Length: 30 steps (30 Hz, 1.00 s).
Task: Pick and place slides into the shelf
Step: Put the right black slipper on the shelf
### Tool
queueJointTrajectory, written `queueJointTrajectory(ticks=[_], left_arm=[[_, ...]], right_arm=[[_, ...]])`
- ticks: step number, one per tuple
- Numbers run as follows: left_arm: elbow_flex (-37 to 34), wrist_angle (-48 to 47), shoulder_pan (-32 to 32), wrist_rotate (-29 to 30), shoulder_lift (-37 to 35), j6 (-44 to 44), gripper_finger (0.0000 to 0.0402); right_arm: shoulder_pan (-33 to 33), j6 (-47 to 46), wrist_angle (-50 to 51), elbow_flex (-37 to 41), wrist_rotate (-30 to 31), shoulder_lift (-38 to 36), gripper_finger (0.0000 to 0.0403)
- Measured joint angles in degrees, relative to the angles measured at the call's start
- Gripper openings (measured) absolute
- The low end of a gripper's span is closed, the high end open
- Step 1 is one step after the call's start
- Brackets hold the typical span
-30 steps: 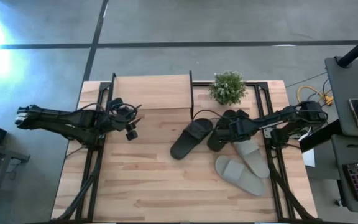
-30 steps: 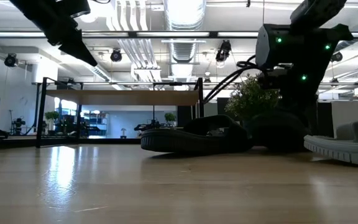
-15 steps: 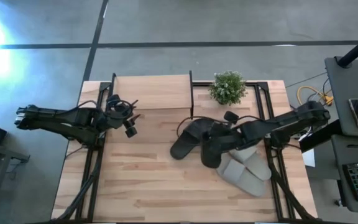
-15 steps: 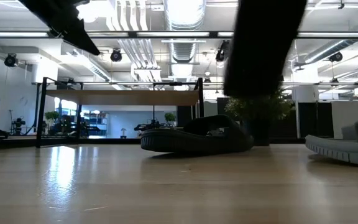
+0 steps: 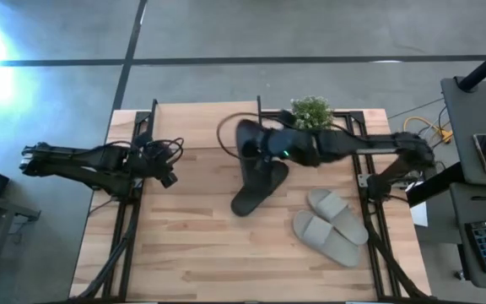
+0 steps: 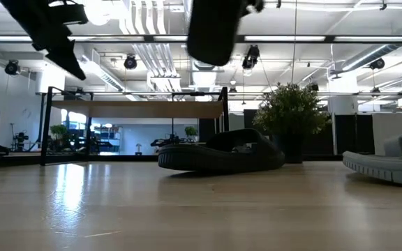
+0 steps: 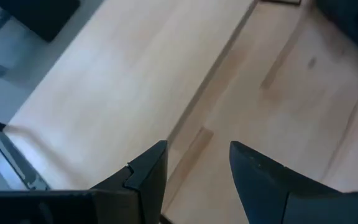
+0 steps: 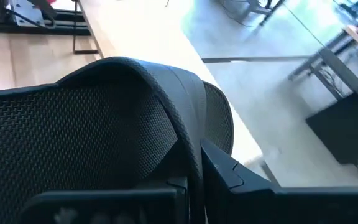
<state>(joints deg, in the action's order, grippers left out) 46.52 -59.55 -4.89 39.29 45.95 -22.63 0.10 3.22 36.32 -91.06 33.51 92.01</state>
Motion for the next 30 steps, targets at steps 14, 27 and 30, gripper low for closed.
queueJointTrajectory(ticks=[14, 27, 30], left_arm=[[1.9, -0.3, -0.5, -0.1, -8.6, 3.1, 0.0159], [1.3, -0.2, -0.5, 8.2, -16.4, 8.1, 0.0159], [0.6, -0.1, -0.5, 8.0, -16.8, 8.3, 0.0159]], right_arm=[[-11.8, 12.2, 2.1, -30.6, -2.1, 29.6, 0.0013], [-15.8, 23.2, 3.3, -42.4, -0.6, 42.1, 0.0013], [-16.5, 23.3, 1.8, -41.8, 2.0, 42.1, 0.0013]])
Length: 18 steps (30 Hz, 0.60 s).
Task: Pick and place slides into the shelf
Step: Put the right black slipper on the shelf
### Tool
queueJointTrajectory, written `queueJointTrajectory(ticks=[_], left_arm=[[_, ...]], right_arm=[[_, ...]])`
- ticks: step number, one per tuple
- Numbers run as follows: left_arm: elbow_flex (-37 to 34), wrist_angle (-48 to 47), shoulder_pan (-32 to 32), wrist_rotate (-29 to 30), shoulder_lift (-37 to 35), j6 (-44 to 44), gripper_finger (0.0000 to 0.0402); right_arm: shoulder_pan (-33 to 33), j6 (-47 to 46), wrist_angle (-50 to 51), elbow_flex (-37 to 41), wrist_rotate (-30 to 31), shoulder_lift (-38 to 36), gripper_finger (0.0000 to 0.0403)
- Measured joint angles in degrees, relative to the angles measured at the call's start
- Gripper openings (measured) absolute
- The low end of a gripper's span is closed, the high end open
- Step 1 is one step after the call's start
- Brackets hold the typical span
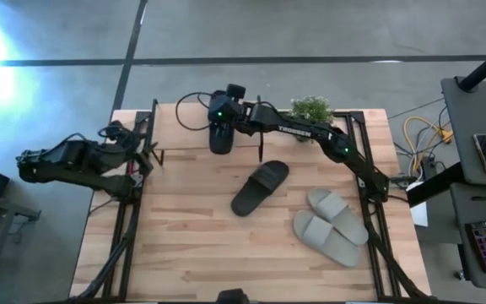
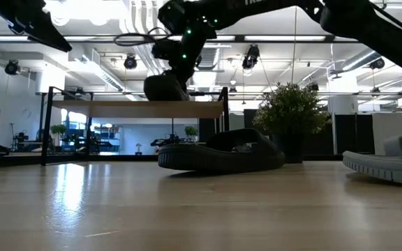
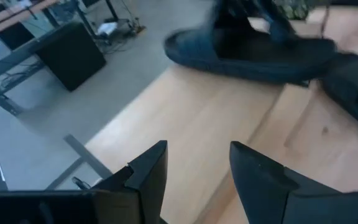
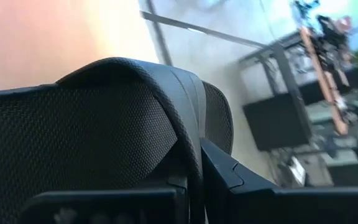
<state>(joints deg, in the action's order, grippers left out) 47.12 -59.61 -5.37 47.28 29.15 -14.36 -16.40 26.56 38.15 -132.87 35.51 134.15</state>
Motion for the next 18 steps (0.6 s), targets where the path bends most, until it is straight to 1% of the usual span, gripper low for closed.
queueJointTrajectory(ticks=[3, 9, 13, 18], left_arm=[[-0.4, 0.2, 0.0, 0.6, -0.4, 0.1, 0.0159], [-1.3, 0.7, 0.0, 1.7, -0.2, -0.1, 0.0159], [-1.4, 0.8, 0.0, 1.8, 0.5, -0.2, 0.0159], [-1.4, 0.9, 0.0, 1.8, 1.2, -0.2, 0.0159]], right_arm=[[-0.6, 0.1, -0.3, 0.0, 2.1, 0.0, 0.0013], [-0.9, -2.5, 1.3, 0.1, -1.9, 0.0, 0.002], [-0.8, -3.7, 1.9, 0.6, -2.3, -0.1, 0.0051], [-0.7, -4.4, 3.0, 0.5, -2.5, -0.1, 0.0106]])
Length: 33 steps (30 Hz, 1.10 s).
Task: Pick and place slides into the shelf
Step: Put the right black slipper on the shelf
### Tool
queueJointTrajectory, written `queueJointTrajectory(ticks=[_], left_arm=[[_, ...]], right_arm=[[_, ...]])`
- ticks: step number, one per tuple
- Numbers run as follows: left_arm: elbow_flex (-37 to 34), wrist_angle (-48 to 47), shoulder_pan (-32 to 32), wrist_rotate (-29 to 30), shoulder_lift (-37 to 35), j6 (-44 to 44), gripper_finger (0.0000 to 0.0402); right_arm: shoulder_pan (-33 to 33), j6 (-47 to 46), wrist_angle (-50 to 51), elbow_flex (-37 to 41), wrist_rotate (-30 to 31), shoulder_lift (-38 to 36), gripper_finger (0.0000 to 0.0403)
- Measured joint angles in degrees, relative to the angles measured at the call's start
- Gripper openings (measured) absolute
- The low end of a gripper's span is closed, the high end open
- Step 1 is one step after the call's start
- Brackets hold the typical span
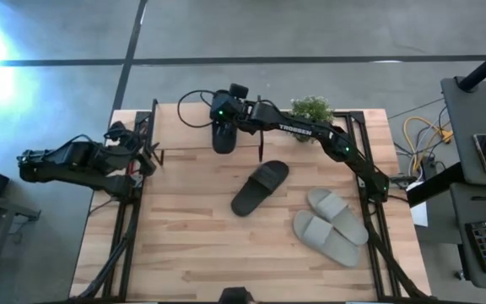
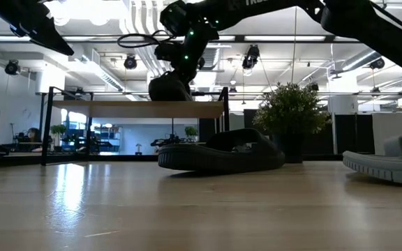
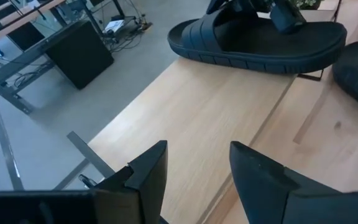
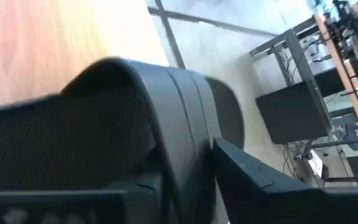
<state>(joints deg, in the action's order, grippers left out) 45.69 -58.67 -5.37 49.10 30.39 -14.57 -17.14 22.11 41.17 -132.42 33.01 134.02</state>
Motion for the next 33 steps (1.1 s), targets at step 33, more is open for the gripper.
queueJointTrajectory(ticks=[33], left_arm=[[0.4, 6.2, 0.1, -7.3, 4.5, -7.0, 0.0159]], right_arm=[[-2.9, -38.3, 29.7, -2.3, -18.4, -8.6, 0.0033]])
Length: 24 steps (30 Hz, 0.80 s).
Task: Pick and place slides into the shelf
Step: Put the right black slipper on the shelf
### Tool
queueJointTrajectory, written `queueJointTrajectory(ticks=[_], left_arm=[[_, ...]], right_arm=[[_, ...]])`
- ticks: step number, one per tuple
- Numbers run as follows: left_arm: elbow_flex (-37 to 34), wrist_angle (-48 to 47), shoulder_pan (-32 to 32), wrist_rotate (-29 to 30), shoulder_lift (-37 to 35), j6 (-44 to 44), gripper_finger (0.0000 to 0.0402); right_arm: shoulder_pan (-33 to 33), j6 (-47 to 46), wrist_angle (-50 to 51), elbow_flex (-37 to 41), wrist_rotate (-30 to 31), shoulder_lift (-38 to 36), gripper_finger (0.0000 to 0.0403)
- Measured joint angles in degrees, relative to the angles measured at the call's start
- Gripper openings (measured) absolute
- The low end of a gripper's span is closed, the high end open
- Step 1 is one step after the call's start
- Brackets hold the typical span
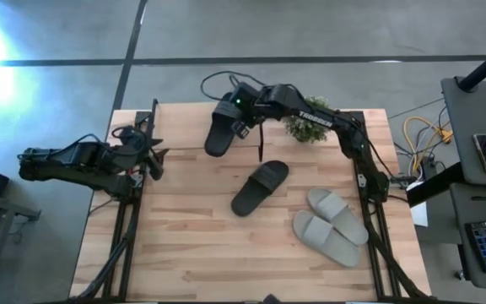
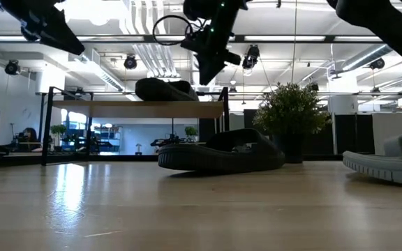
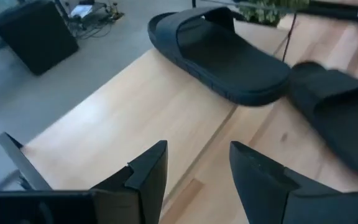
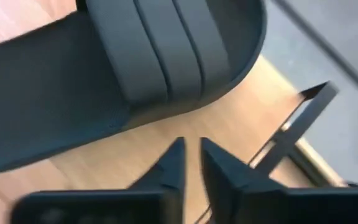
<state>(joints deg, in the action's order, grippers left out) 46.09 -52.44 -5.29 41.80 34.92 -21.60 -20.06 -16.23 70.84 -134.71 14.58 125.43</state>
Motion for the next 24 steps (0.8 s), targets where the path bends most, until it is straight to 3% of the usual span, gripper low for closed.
queueJointTrajectory(ticks=[6, 12, 24], left_arm=[[0.8, 0.3, 0.0, -1.0, -1.3, -12.1, 0.0159], [0.7, 1.5, 0.1, -0.9, -2.9, -14.0, 0.0159], [0.6, 4.3, 0.1, 1.1, -0.6, -8.1, 0.0159]], right_arm=[[-5.2, -6.0, 0.0, 0.0, -9.9, 2.8, 0.001], [-6.5, -5.8, -2.4, 0.0, -13.4, 5.0, 0.0009], [-7.0, -3.6, -10.7, 0.0, -10.0, 5.0, 0.0009]])
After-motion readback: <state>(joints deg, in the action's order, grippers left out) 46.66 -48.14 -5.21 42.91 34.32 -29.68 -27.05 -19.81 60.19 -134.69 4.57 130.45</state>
